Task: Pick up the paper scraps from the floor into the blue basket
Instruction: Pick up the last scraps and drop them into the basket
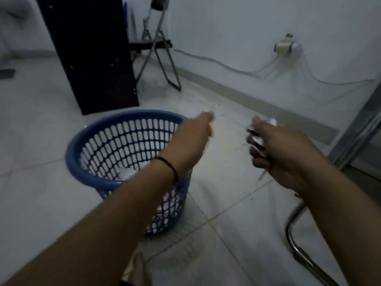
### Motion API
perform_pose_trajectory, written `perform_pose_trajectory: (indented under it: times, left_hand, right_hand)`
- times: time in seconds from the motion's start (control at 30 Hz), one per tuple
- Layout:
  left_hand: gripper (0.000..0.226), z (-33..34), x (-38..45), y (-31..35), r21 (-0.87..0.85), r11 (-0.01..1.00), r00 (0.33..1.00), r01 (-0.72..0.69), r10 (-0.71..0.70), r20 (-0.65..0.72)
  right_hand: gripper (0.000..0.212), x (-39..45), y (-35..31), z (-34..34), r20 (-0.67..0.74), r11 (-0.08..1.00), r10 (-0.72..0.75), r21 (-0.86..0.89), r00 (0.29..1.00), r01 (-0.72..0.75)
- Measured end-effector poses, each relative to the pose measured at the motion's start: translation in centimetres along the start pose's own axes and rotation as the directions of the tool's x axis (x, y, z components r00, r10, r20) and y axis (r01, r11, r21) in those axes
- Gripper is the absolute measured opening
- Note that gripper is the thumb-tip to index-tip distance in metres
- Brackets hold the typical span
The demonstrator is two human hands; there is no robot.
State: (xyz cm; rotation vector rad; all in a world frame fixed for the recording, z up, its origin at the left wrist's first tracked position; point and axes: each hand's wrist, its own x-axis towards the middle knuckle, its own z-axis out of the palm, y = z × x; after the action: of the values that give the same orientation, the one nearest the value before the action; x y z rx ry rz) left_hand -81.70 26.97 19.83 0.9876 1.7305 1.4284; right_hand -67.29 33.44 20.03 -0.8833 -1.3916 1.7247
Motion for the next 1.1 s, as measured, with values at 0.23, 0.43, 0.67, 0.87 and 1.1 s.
perform_pose_trajectory:
  times: [0.23, 0.43, 0.67, 0.87, 1.1]
  left_hand:
    - [0.017, -13.3, 0.0, 0.1, 0.229, 0.965, 0.972, 0.129, -0.078, -0.220]
    - [0.008, -16.6, 1.4, -1.8, 0.400, 0.903, 0.972, 0.155, -0.067, -0.225]
    - [0.011, -18.1, 2.4, -4.4, 0.498, 0.860, 0.990, 0.109, -0.047, -0.135]
    - [0.055, -18.2, 2.9, -5.5, 0.776, 0.621, 0.994, 0.112, -0.059, -0.096]
    - [0.022, -19.0, 2.9, -5.7, 0.756, 0.650, 0.984, 0.083, 0.067, -0.165]
  right_hand:
    - [0.014, 2.6, -0.8, 13.6, 0.235, 0.951, 0.004, -0.300, 0.972, 0.068]
    - [0.016, 5.7, 1.6, 18.4, 0.187, 0.895, -0.027, -0.432, 0.982, 0.108]
    - [0.020, 7.8, 4.1, 18.8, 0.119, 0.846, 0.119, -0.532, 0.986, -0.038]
    - [0.024, 8.4, 4.3, 20.8, 0.308, 0.583, 0.085, -0.786, 0.948, 0.204]
    - [0.039, 8.6, 5.4, 20.1, 0.308, 0.417, 0.096, -0.876, 0.946, 0.243]
